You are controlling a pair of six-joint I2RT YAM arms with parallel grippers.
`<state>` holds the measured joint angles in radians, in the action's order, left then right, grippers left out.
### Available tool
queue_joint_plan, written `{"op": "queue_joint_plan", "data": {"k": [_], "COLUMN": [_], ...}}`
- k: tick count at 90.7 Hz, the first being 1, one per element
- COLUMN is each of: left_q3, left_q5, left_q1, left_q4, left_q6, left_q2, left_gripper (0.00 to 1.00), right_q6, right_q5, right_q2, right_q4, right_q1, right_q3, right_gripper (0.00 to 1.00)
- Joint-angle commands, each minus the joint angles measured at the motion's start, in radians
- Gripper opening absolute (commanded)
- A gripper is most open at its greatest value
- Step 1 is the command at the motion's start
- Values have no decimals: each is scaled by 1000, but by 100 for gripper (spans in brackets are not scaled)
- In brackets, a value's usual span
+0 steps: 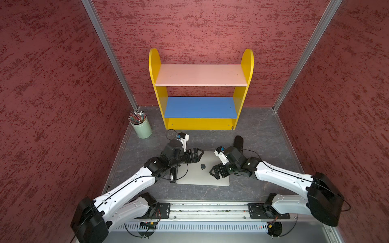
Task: Close the laptop lid and set it aside
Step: Close the lid of the laptop.
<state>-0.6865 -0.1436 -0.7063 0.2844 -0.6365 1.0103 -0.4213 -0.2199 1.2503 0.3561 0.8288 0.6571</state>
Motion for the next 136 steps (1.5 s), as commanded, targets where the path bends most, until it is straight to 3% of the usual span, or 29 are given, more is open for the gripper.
{"op": "queue_joint_plan", "data": {"k": [1,36,71,136], "left_q3": [-29,19,99,96], "left_q5": [74,139,144,189], "left_q1": [-35,-43,1,-1], "left_q4": [108,236,259,233], "left_q6": [29,-62,-85,-84], "left_q2": [29,75,115,287], "left_gripper": [100,100,100,100], "right_q6": [-86,-262,-298,-301], "right_q5": [87,150,155,72], "right_q2": [-66,-258,-226,-169], "right_q4": [3,-41,-97,-178], "right_q1": [1,-7,-26,-49], "right_q3": [-70,-217,-252,-266], "right_gripper": [98,98,98,98]}}
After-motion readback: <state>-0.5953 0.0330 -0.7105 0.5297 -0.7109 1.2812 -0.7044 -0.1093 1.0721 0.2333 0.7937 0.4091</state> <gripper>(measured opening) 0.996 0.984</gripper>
